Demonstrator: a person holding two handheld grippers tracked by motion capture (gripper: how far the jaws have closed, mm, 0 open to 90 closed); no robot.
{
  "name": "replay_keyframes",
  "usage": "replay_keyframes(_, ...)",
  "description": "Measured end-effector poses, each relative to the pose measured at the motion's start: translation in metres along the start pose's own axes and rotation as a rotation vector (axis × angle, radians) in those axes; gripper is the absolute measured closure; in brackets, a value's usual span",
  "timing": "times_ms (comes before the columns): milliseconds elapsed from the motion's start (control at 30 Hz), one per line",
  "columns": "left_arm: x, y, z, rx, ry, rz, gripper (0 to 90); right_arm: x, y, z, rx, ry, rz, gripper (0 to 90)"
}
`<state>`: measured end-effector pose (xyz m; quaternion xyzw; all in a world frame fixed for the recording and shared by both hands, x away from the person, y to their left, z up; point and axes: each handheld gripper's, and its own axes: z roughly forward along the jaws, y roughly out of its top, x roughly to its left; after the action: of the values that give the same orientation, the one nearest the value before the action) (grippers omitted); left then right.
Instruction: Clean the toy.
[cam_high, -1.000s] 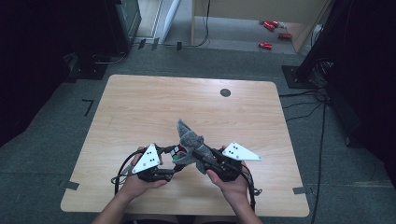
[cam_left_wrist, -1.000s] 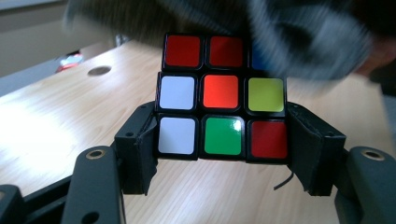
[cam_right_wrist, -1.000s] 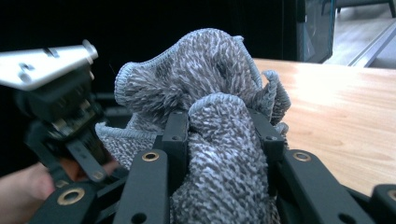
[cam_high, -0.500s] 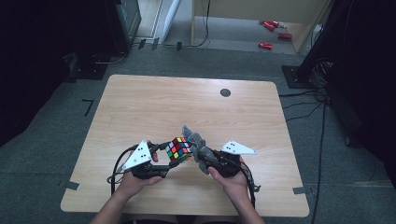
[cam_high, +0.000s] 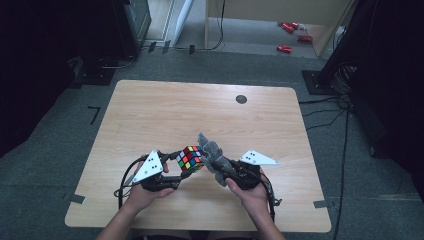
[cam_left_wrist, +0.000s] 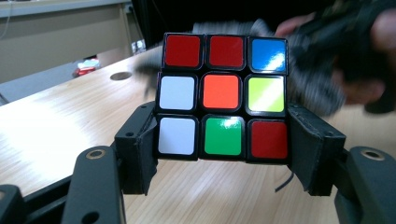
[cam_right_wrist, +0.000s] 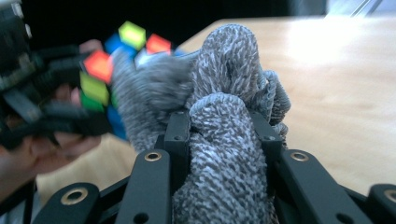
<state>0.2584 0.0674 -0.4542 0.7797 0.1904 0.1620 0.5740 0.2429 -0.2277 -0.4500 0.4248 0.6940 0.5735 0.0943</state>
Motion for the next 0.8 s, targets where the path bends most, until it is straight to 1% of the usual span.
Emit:
replay_keyframes(67, -0.003, -0.001, 0.003, 0.026, -0.007, 0.023, 34.7, 0.004, 0.006, -0.008, -0.055, 0.006, 0.004, 67.0)
replay_keyframes(100, -0.005, -0.002, 0.005, 0.036, -0.013, 0.035, 34.7, 0.009, 0.009, -0.010, -0.074, 0.019, -0.011, 66.9)
replay_keyframes(167, -0.010, -0.002, 0.008, 0.046, -0.024, 0.052, 34.7, 0.021, 0.014, -0.013, -0.099, 0.044, -0.064, 66.7)
replay_keyframes(233, -0.014, 0.000, 0.010, 0.040, -0.037, 0.063, 34.7, 0.034, 0.017, -0.012, -0.099, 0.064, -0.114, 66.5)
replay_keyframes(267, -0.015, 0.001, 0.009, 0.040, -0.037, 0.069, 34.7, 0.038, 0.016, -0.010, -0.090, 0.056, -0.142, 66.2)
replay_keyframes(300, -0.016, 0.001, 0.010, 0.048, -0.025, 0.078, 34.7, 0.039, 0.014, -0.007, -0.080, 0.044, -0.151, 65.8)
replay_keyframes(333, -0.015, 0.001, 0.009, 0.054, -0.019, 0.085, 34.7, 0.035, 0.012, -0.006, -0.086, 0.047, -0.134, 65.6)
replay_keyframes(367, -0.014, 0.000, 0.009, 0.053, -0.019, 0.079, 34.6, 0.029, 0.010, -0.004, -0.078, 0.049, -0.101, 65.7)
replay_keyframes(400, -0.012, 0.000, 0.008, 0.050, -0.018, 0.072, 34.7, 0.022, 0.007, -0.001, -0.055, 0.029, -0.071, 65.7)
replay_keyframes(433, -0.011, 0.000, 0.008, 0.050, -0.015, 0.066, 34.6, 0.015, 0.004, 0.001, -0.025, -0.008, -0.054, 65.7)
replay_keyframes(467, -0.011, 0.001, 0.008, 0.050, -0.009, 0.063, 34.6, 0.010, 0.002, 0.002, -0.004, -0.031, -0.034, 65.7)
replay_keyframes(500, -0.010, 0.001, 0.008, 0.048, -0.008, 0.060, 34.7, 0.006, 0.000, 0.002, 0.002, -0.041, -0.011, 65.6)
replay_keyframes(533, -0.011, 0.001, 0.008, 0.049, -0.004, 0.064, 34.6, 0.006, 0.001, 0.000, -0.008, -0.038, -0.005, 65.5)
replay_keyframes(567, -0.012, 0.001, 0.008, 0.055, 0.002, 0.072, 34.7, 0.009, 0.003, -0.002, -0.020, -0.028, -0.014, 65.4)
replay_keyframes(633, -0.015, 0.001, 0.009, 0.064, 0.010, 0.087, 34.6, 0.019, 0.008, -0.004, -0.035, -0.017, -0.063, 65.1)
replay_keyframes(700, -0.017, 0.003, 0.008, 0.056, 0.014, 0.092, 34.6, 0.028, 0.010, -0.004, -0.039, -0.006, -0.105, 64.9)
replay_keyframes(733, -0.018, 0.004, 0.008, 0.054, 0.016, 0.093, 34.7, 0.031, 0.010, -0.004, -0.045, -0.019, -0.124, 64.7)
replay_keyframes(767, -0.019, 0.006, 0.008, 0.051, 0.016, 0.095, 34.6, 0.031, 0.009, -0.005, -0.057, -0.025, -0.130, 64.7)
replay_keyframes(800, -0.019, 0.007, 0.007, 0.041, 0.011, 0.091, 34.7, 0.029, 0.008, -0.005, -0.060, -0.022, -0.118, 64.6)
